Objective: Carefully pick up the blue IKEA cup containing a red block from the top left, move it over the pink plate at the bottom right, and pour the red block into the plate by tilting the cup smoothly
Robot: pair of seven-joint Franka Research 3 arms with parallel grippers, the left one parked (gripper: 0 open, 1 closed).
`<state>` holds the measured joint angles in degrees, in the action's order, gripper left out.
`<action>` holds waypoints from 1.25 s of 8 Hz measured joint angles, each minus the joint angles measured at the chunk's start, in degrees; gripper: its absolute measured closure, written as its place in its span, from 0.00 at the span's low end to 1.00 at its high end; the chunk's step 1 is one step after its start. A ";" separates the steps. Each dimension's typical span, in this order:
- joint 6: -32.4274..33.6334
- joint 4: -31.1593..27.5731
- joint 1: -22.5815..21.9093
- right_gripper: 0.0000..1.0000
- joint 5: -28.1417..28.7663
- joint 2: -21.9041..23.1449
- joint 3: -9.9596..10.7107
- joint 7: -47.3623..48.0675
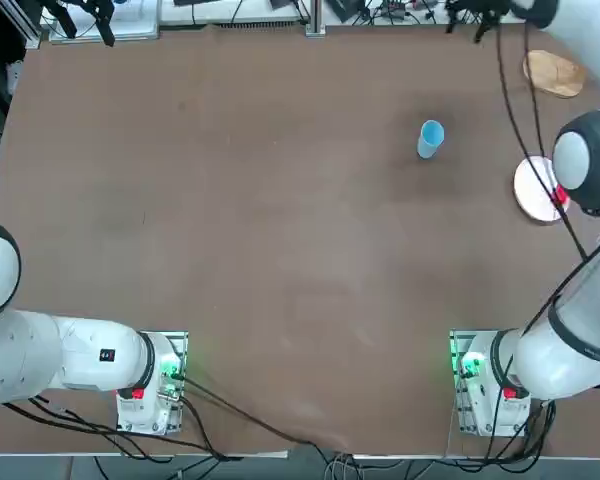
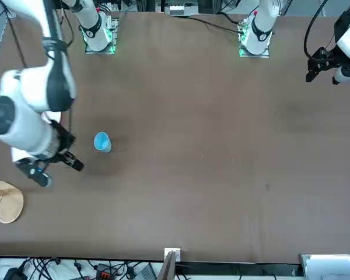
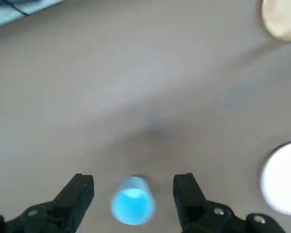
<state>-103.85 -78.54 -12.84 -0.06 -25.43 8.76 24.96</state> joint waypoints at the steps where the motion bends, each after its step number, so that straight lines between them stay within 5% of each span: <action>1: 3.20 0.09 2.75 0.00 -0.01 1.75 0.03 -6.16; 4: 13.17 -0.19 6.71 0.00 0.17 10.30 0.01 -12.70; 7: 15.38 -6.61 6.68 0.00 0.94 19.30 -0.51 -12.70; 10: 15.71 -8.32 7.27 0.00 1.31 20.93 -0.37 -15.51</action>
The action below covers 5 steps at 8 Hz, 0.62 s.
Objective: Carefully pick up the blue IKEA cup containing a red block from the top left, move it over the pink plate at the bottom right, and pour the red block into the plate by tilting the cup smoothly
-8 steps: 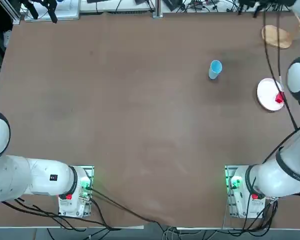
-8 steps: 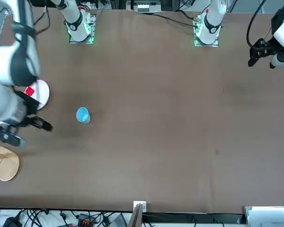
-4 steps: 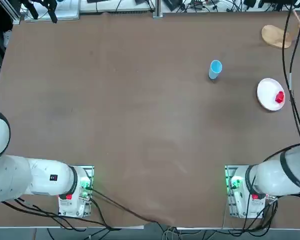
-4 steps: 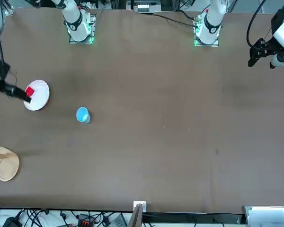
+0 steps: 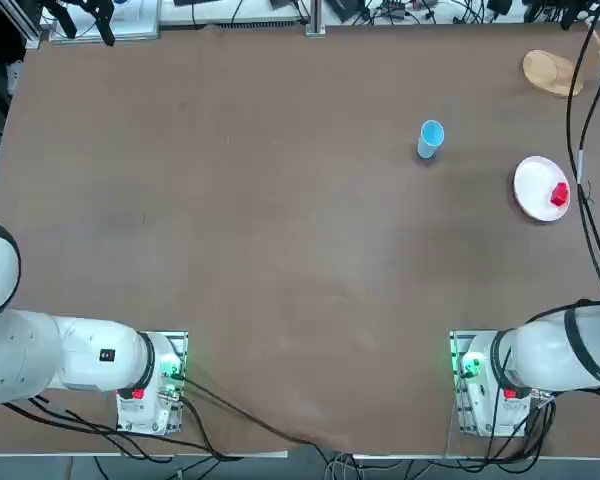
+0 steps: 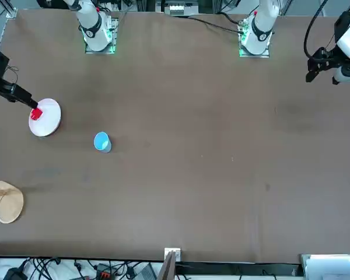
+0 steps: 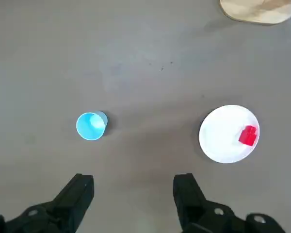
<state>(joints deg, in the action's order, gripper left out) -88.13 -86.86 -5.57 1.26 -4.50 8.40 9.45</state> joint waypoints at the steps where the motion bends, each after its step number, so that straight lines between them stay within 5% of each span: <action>1: 0.00 -0.20 0.07 0.00 0.00 -0.01 0.00 -1.78; 5: 0.07 -0.28 0.06 0.00 0.00 0.03 -0.09 -2.79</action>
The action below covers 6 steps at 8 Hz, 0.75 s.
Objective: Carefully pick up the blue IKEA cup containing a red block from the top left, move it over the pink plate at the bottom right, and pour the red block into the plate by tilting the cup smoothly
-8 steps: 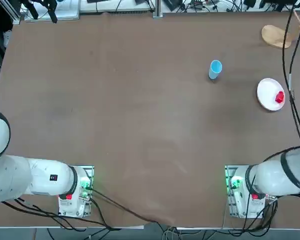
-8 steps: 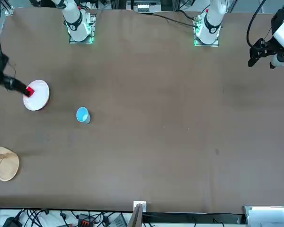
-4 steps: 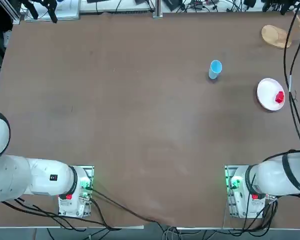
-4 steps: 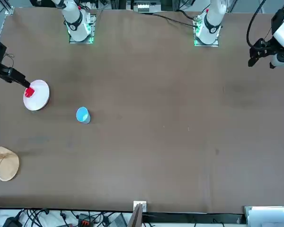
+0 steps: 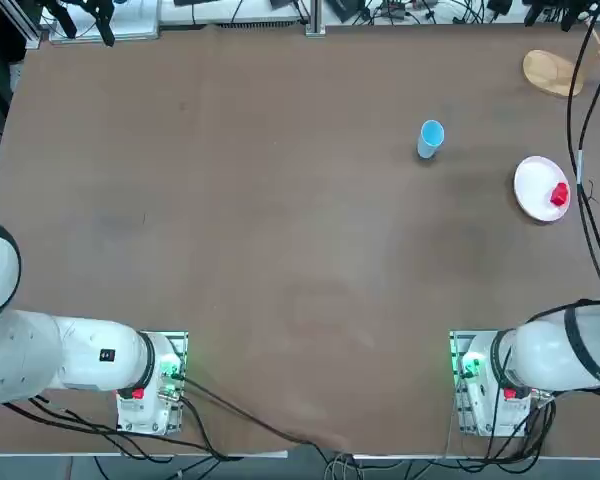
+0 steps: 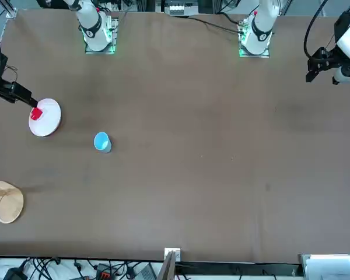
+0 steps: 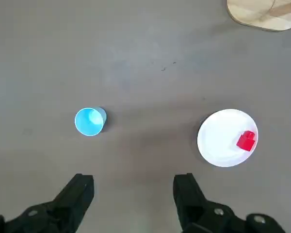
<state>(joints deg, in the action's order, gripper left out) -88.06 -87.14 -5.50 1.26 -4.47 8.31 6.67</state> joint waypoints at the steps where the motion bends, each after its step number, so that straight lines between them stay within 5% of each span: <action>1: 0.18 0.00 -0.01 0.00 -0.19 0.01 -0.44 -0.20; 3: 1.20 0.05 -0.12 0.00 -1.40 0.43 -2.64 0.85; 6: 1.57 0.07 -0.09 0.00 -1.50 0.91 -2.92 1.71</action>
